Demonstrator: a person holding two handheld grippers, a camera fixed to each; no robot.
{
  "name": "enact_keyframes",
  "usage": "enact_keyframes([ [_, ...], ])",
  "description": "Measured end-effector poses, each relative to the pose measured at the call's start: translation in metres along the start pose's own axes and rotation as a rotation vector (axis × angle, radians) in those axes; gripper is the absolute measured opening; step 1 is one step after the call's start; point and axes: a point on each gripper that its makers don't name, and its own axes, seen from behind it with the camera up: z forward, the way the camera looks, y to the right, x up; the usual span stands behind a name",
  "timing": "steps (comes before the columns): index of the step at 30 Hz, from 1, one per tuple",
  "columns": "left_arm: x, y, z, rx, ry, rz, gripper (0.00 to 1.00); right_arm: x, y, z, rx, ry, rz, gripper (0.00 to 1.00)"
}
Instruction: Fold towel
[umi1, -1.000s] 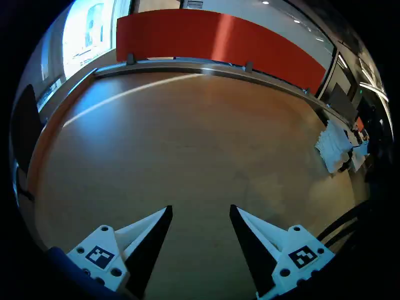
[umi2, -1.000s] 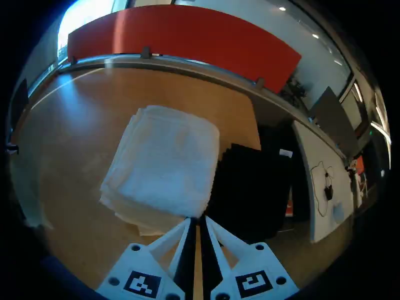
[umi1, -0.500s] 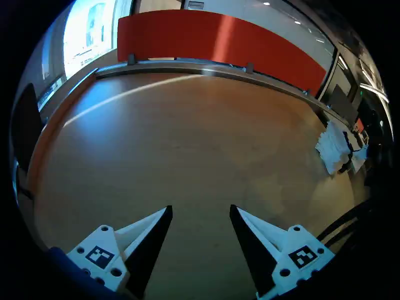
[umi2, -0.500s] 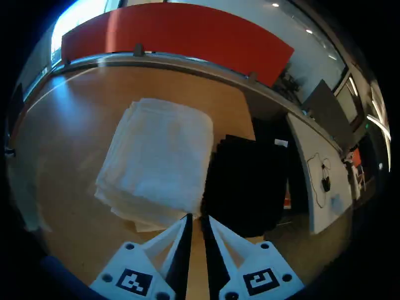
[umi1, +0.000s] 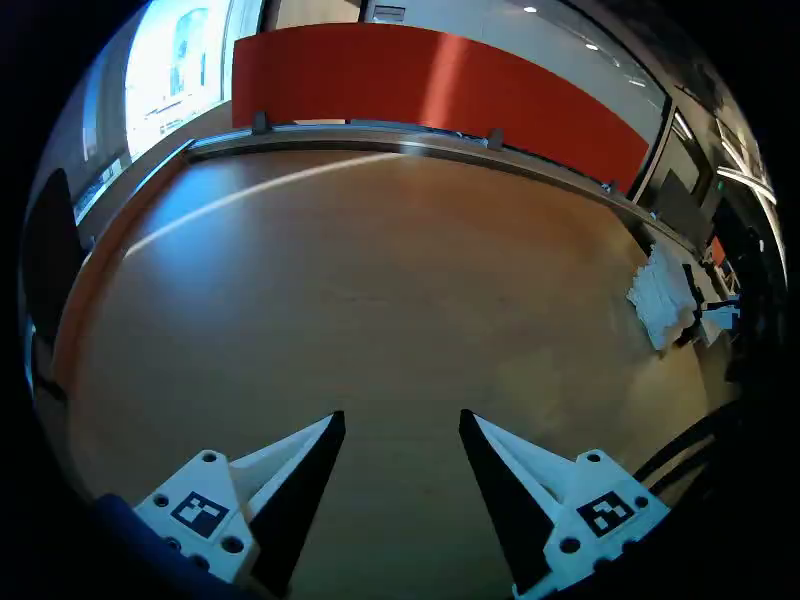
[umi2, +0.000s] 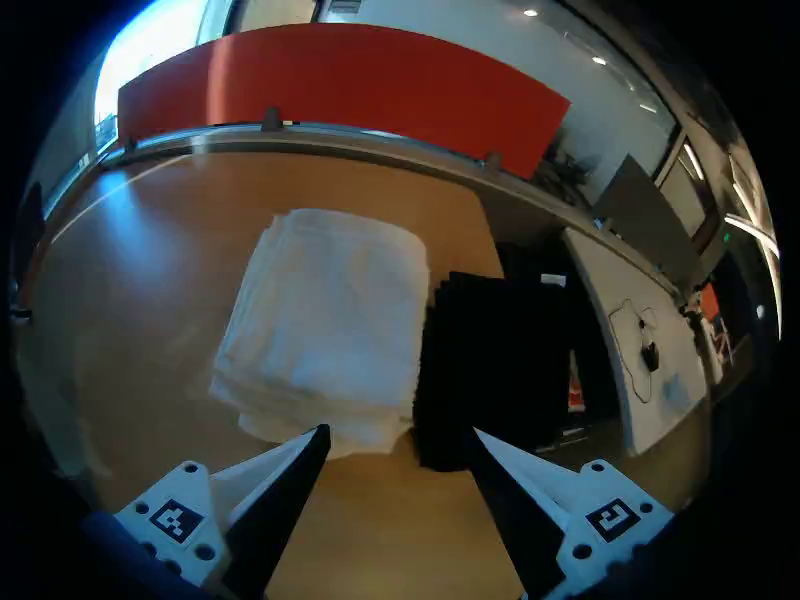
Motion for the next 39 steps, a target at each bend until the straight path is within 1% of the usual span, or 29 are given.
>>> enact_keyframes([
  [8, 0.005, -0.002, -0.002, 0.001, 0.015, 0.003, 0.84, 0.012, -0.012, -0.006, 0.003, 0.041, -0.007, 1.0],
  [12, 0.008, -0.003, -0.003, 0.002, 0.026, 0.001, 0.84, 0.024, -0.018, -0.01, 0.001, 0.082, 0.012, 1.0],
  [18, 0.012, -0.005, -0.004, 0.005, 0.038, 0.0, 0.84, 0.048, -0.027, -0.018, -0.007, 0.185, 0.057, 1.0],
  [22, 0.016, -0.005, -0.005, 0.006, 0.051, 0.004, 0.84, 0.066, -0.035, -0.026, -0.017, 0.28, 0.085, 1.0],
  [25, 0.02, -0.005, -0.005, 0.008, 0.062, 0.007, 0.84, 0.077, -0.041, -0.032, -0.017, 0.335, 0.111, 1.0],
  [29, 0.027, -0.006, -0.006, 0.012, 0.085, 0.011, 0.84, 0.085, -0.049, -0.037, -0.011, 0.377, 0.137, 1.0],
  [33, 0.037, -0.006, -0.008, 0.017, 0.12, 0.018, 0.84, 0.09, -0.053, -0.039, -0.014, 0.406, 0.147, 1.0],
  [36, 0.044, -0.007, -0.009, 0.019, 0.146, 0.018, 0.84, 0.097, -0.058, -0.044, -0.012, 0.443, 0.157, 1.0],
  [39, 0.05, -0.008, -0.009, 0.023, 0.166, 0.012, 0.84, 0.106, -0.067, -0.051, 0.003, 0.485, 0.171, 1.0],
])
